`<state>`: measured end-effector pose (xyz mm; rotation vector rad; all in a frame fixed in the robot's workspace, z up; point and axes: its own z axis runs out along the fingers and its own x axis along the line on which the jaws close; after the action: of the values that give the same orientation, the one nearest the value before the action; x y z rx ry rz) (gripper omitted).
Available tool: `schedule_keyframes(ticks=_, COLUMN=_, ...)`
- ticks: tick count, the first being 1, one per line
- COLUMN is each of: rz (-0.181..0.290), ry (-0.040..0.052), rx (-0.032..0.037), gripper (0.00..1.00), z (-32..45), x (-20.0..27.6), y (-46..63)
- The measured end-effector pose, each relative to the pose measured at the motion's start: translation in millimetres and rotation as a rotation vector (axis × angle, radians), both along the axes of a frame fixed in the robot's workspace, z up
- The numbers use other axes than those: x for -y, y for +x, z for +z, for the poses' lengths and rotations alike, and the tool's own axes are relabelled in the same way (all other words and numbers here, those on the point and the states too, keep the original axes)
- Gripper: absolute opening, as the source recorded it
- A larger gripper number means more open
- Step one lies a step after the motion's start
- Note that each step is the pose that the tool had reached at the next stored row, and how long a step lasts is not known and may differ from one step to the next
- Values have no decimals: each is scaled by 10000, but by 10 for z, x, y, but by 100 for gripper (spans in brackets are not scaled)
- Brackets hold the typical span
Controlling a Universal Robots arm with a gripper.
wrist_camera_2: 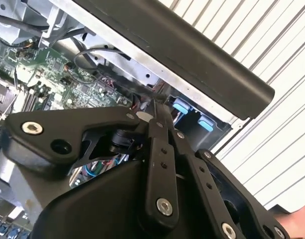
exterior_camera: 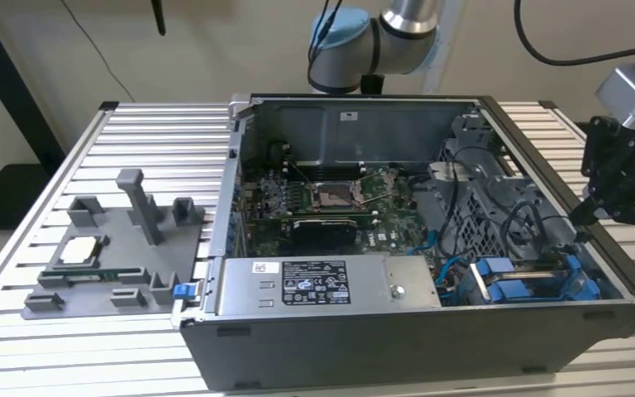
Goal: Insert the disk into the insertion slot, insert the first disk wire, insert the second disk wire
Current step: 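Insert the first disk wire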
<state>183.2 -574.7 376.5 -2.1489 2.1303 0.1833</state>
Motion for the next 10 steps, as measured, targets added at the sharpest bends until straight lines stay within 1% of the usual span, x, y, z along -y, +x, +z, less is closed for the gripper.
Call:
schedule_keyframes(ticks=7, rz=-2, ry=-2, rx=0, gripper=0, z=-10, x=0, y=33)
schedule_keyframes(ticks=8, rz=-2, ry=-4, rx=0, gripper=100, z=-12, x=0, y=43)
schedule_keyframes(ticks=10, rz=-2, ry=-1, rx=-1, gripper=100, z=-22, x=0, y=63)
